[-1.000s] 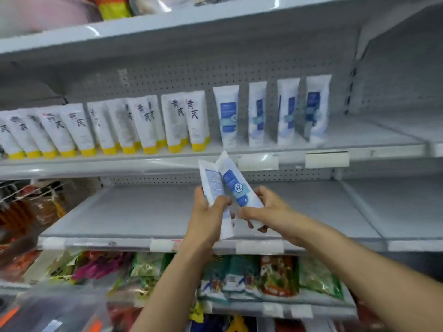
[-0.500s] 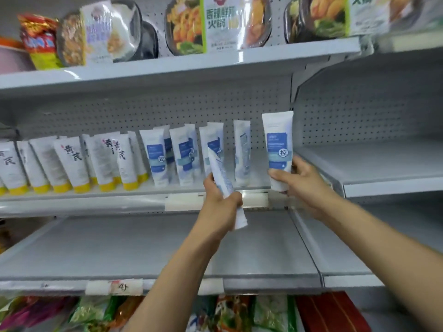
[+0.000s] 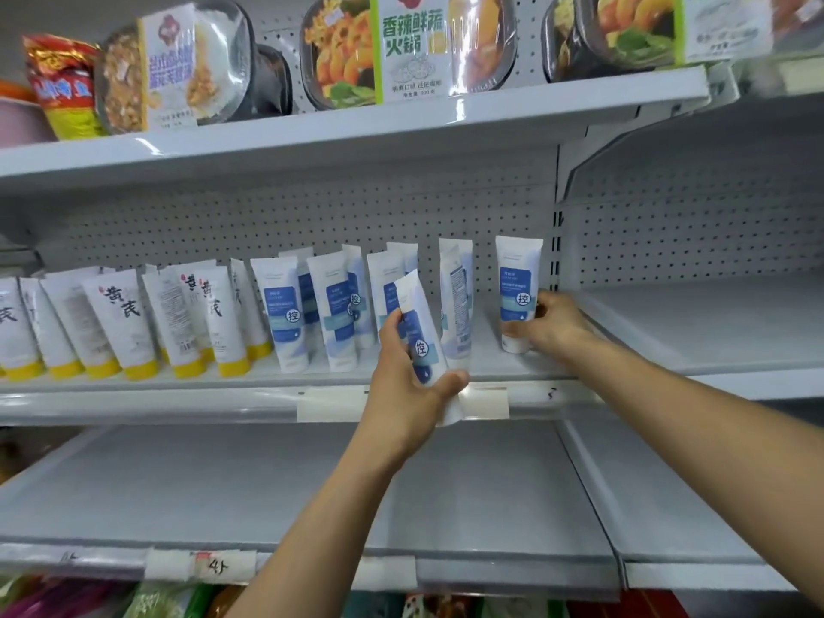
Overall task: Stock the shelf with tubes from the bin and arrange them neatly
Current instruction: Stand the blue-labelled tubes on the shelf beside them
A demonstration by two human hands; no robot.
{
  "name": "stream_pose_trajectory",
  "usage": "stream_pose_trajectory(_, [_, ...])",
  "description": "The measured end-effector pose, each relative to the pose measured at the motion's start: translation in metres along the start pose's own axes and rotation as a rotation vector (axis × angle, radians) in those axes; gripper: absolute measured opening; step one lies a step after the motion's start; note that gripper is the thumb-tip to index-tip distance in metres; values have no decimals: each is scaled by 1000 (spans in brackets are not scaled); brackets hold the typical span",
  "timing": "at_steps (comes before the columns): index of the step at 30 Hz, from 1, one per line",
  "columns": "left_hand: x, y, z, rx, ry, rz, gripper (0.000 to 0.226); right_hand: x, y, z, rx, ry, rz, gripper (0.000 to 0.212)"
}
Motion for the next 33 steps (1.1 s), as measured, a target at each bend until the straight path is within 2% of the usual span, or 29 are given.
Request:
stream_pose_trajectory(11, [-2,-4,-13,0,18,33,95,11,9,-25,29,-47,9,45])
stream_pose_trajectory(15, [-6,-8,-15,9,53,44,83,2,6,-17,28,20,113,58])
stream_pose_trajectory(17, [-9,-8,-15,8,85,41,74,-10,-5,-6,-50,128,206,57])
stream_pose_trajectory(19, [-11,-7,-15,12,115,59,68,-15,-22,13,-196,176,228,45])
stream_pose_trajectory(23, [-12,-3,-13,43,170,108,56,-6,-52,61,-421,83,173,31])
stream_pose_trajectory(25, [-9,-2,-12,42,186,152,52,-1,-63,82,-475,26,130,28])
stream_pose_trajectory(28, [-5,5,-11,77,222,176,39,20,-66,107,-417,-208,31,35])
stream_pose_trajectory(30, [0,10,-10,100,224,205,31,35,-61,119,-353,-317,92,47])
stream_pose_trajectory(33, [14,16,-8,89,169,263,29,37,-63,125,-373,-237,247,53])
Point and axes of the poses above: each hand's wrist, its own z-axis away from the middle knuckle, its own x-axis out of the palm, y = z × x, the point moved 9 cm from there along -z, towards the middle knuckle, and after that the axes turned 1 degree about -x, right-handed, at the moved point
